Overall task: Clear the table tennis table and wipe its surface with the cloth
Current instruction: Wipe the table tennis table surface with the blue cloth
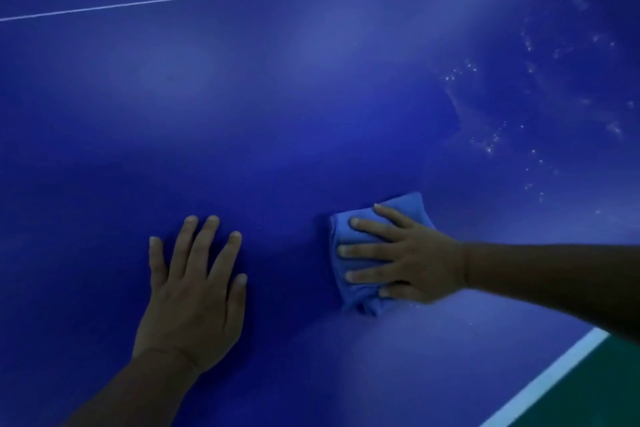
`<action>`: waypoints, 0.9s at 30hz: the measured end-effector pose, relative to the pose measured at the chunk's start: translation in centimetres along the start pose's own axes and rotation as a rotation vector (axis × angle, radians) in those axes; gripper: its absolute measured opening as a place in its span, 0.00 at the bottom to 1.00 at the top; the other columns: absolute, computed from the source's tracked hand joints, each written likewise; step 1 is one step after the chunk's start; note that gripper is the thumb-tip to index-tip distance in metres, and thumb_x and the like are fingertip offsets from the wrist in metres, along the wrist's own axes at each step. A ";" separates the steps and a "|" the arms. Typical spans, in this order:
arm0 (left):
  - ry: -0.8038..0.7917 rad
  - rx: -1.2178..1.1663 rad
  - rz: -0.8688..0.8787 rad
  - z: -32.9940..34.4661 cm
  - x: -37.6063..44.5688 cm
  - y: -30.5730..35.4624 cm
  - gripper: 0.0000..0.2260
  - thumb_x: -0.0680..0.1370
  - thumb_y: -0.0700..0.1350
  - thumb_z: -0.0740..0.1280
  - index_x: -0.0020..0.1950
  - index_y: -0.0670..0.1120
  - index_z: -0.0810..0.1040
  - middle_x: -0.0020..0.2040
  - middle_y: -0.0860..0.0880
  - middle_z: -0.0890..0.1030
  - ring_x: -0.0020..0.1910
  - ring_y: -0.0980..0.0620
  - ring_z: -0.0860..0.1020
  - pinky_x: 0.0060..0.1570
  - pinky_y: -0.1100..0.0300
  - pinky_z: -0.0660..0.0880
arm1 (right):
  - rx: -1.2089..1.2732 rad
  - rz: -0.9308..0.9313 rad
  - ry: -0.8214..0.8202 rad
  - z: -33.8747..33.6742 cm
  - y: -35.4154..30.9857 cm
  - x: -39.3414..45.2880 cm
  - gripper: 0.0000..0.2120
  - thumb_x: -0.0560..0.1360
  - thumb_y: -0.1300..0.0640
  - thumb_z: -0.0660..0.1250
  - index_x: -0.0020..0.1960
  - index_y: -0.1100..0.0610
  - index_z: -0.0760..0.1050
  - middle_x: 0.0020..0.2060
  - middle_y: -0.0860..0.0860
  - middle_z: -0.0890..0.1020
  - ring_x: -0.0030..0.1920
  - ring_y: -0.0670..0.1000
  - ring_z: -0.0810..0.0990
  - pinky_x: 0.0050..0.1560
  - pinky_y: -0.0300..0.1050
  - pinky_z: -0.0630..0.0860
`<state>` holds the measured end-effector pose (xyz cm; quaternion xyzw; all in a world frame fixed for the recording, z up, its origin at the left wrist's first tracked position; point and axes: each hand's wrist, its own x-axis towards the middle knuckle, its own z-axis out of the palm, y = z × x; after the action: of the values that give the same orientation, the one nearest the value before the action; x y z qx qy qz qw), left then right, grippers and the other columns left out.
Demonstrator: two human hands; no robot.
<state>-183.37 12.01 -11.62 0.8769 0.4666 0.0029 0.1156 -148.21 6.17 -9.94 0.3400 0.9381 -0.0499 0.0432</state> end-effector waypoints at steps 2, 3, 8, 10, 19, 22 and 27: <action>0.003 -0.011 -0.004 0.1 0.0 0.0 0.26 0.81 0.55 0.49 0.74 0.44 0.69 0.77 0.41 0.61 0.79 0.41 0.53 0.75 0.38 0.41 | -0.060 0.036 -0.025 -0.1 3.5 0.2 0.24 0.83 0.41 0.48 0.75 0.46 0.67 0.76 0.51 0.65 0.77 0.63 0.59 0.73 0.69 0.55; 0.005 -0.019 -0.007 0.0 0.0 0.0 0.26 0.81 0.55 0.49 0.74 0.44 0.69 0.78 0.41 0.61 0.79 0.41 0.53 0.75 0.38 0.40 | -0.060 0.188 -0.014 0.0 5.8 1.2 0.25 0.83 0.40 0.46 0.75 0.46 0.65 0.77 0.51 0.65 0.77 0.63 0.59 0.73 0.69 0.55; 0.028 -0.059 -0.019 -0.1 -0.1 0.2 0.27 0.82 0.55 0.49 0.76 0.44 0.66 0.78 0.41 0.60 0.80 0.41 0.51 0.75 0.35 0.42 | 0.086 0.913 0.161 -1.2 9.7 8.1 0.30 0.78 0.36 0.44 0.78 0.42 0.61 0.79 0.45 0.60 0.79 0.58 0.53 0.74 0.68 0.51; 0.021 -0.053 -0.017 -0.1 -0.1 0.2 0.26 0.82 0.55 0.48 0.78 0.47 0.63 0.78 0.41 0.59 0.80 0.41 0.50 0.75 0.33 0.44 | 0.034 0.781 0.149 -0.1 5.7 6.6 0.28 0.80 0.39 0.47 0.78 0.44 0.62 0.79 0.48 0.61 0.79 0.61 0.55 0.73 0.70 0.52; 0.022 -0.034 -0.014 0.2 -0.1 0.0 0.26 0.82 0.56 0.47 0.78 0.50 0.65 0.78 0.40 0.58 0.80 0.40 0.50 0.74 0.33 0.43 | -0.047 0.425 0.012 1.7 -2.0 -5.3 0.24 0.83 0.39 0.48 0.77 0.44 0.60 0.78 0.50 0.62 0.77 0.63 0.58 0.71 0.71 0.57; 0.015 -0.046 -0.024 0.1 -0.1 0.0 0.27 0.82 0.57 0.45 0.78 0.51 0.64 0.79 0.41 0.57 0.80 0.42 0.47 0.75 0.34 0.41 | 0.089 1.027 0.188 0.4 3.5 0.5 0.27 0.81 0.38 0.48 0.78 0.42 0.60 0.79 0.48 0.61 0.79 0.60 0.55 0.73 0.70 0.54; 0.013 -0.033 -0.033 -0.2 -0.3 0.2 0.28 0.81 0.58 0.44 0.78 0.51 0.63 0.79 0.41 0.57 0.80 0.42 0.48 0.75 0.34 0.42 | 0.042 1.184 0.220 1.2 -2.6 3.3 0.27 0.80 0.40 0.49 0.77 0.44 0.62 0.78 0.47 0.62 0.79 0.61 0.56 0.74 0.68 0.53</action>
<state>-183.45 11.70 -11.34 0.8670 0.4817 0.0146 0.1270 -152.30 6.11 -11.32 0.8084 0.5873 -0.0004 -0.0405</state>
